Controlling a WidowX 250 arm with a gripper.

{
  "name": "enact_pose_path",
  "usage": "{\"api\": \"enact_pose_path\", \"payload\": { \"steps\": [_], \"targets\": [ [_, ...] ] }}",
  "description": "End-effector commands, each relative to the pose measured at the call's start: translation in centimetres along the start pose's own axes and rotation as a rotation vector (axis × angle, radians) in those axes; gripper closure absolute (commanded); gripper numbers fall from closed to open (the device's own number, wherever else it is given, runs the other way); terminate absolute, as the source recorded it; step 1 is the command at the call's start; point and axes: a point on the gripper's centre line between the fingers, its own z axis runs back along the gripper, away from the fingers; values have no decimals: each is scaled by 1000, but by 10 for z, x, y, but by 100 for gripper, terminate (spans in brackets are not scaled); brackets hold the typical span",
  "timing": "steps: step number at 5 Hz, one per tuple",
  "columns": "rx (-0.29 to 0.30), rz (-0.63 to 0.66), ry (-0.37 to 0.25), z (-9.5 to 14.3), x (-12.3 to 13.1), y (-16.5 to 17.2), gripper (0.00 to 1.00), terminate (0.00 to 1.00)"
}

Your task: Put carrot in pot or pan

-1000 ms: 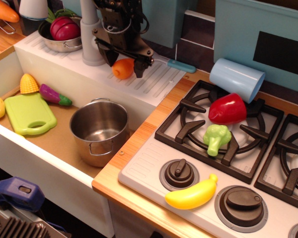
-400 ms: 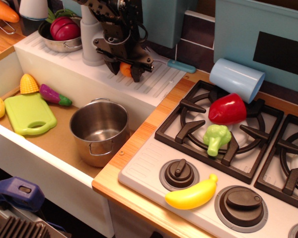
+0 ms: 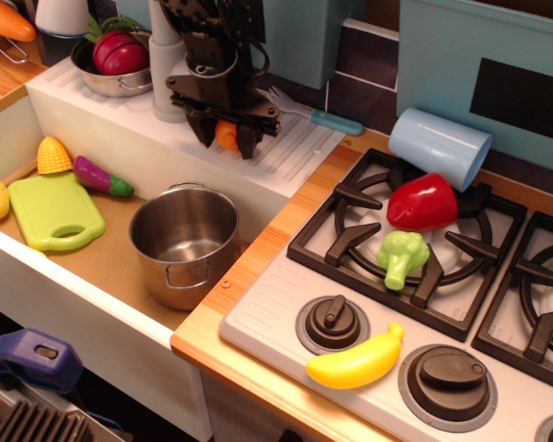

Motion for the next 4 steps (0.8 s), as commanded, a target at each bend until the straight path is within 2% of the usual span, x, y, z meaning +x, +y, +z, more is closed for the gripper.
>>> {"api": "enact_pose_path", "payload": {
  "steps": [1,2,3,4],
  "targets": [
    [33,48,9,58,-1,-2,100,0],
    [20,78,60,71,-22,-5,100,0],
    [9,106,82,76,-42,-12,100,0],
    [-52,108,104,77,-51,-11,0,0]
  ]
}}
